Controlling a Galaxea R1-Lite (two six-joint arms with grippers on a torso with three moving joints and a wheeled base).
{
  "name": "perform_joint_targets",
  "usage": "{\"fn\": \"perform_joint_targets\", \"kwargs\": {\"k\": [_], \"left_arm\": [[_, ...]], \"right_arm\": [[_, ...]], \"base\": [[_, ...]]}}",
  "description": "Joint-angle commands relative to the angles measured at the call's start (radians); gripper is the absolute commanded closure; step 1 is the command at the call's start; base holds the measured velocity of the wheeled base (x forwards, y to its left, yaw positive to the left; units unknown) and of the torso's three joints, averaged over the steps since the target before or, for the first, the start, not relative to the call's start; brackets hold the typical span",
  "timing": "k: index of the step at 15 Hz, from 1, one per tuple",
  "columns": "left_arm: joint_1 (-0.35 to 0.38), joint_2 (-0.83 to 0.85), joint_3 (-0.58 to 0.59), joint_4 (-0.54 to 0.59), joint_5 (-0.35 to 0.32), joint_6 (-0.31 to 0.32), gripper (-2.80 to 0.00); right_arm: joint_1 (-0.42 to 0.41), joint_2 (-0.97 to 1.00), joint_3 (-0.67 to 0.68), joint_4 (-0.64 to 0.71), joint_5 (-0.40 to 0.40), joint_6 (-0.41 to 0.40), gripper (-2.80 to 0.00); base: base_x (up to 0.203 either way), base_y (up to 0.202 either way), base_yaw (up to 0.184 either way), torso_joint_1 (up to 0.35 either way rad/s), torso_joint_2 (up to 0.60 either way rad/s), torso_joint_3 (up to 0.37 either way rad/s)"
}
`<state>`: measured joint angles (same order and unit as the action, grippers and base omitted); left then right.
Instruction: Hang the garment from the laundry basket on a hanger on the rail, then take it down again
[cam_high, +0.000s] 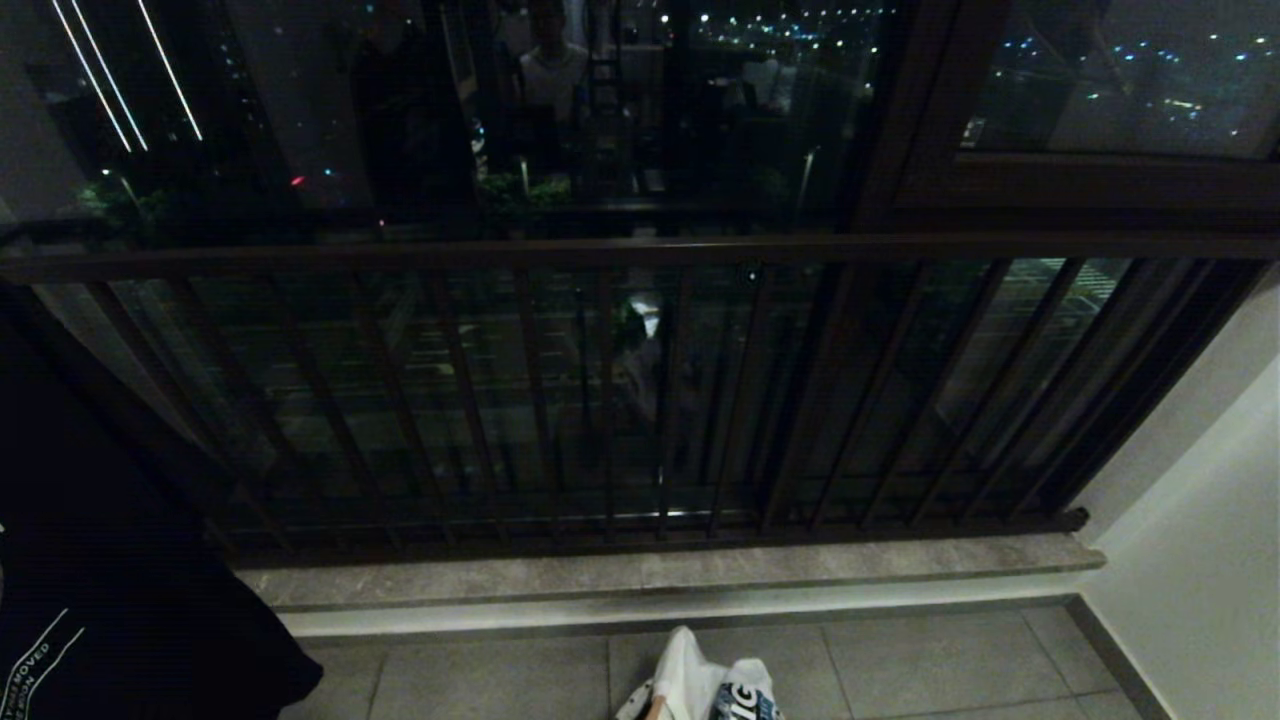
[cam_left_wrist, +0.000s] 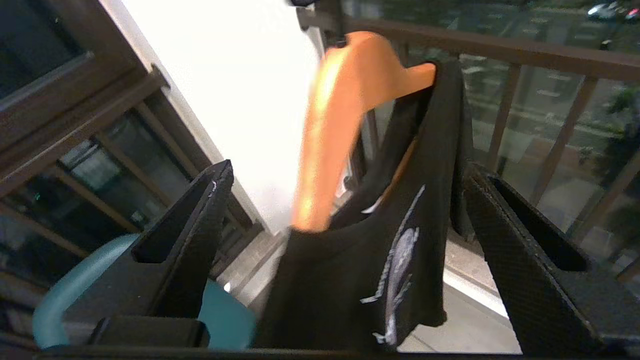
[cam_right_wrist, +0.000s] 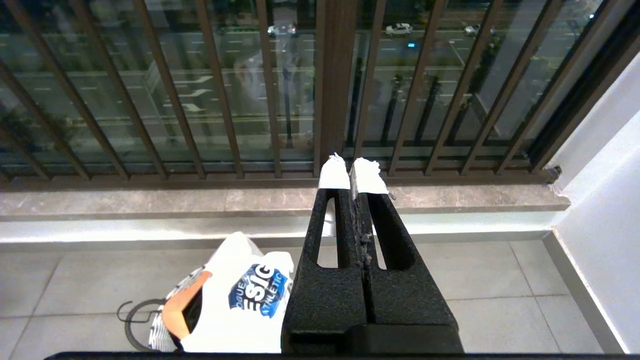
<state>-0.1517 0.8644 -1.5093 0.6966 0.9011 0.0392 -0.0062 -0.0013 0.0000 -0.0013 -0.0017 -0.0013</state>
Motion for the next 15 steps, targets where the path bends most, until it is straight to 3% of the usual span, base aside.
{"fn": "perform_joint_targets", "kwargs": {"k": [1, 6, 9, 13, 15], "left_arm": [[0.015, 0.044, -0.002, 0.004, 0.006, -0.002, -2.80], [0.211, 0.112, -0.010, -0.027, 0.001, -0.005, -2.80], [0.228, 0.139, -0.011, -0.055, -0.022, -0.008, -2.80], [0.339, 0.201, -0.009, -0.129, -0.031, -0.029, -2.80], [0.364, 0.215, -0.008, -0.147, -0.086, -0.031, -2.80]], "right_arm": [[0.000, 0.000, 0.000, 0.000, 0.000, 0.000, 0.00], [0.000, 0.000, 0.000, 0.000, 0.000, 0.000, 0.00], [0.000, 0.000, 0.000, 0.000, 0.000, 0.000, 0.00], [0.000, 0.000, 0.000, 0.000, 0.000, 0.000, 0.00], [0.000, -0.001, 0.000, 0.000, 0.000, 0.000, 0.00]], "base": [[0.000, 0.000, 0.000, 0.000, 0.00, 0.000], [0.000, 0.000, 0.000, 0.000, 0.00, 0.000], [0.000, 0.000, 0.000, 0.000, 0.00, 0.000], [0.000, 0.000, 0.000, 0.000, 0.00, 0.000], [0.000, 0.000, 0.000, 0.000, 0.00, 0.000]]}}
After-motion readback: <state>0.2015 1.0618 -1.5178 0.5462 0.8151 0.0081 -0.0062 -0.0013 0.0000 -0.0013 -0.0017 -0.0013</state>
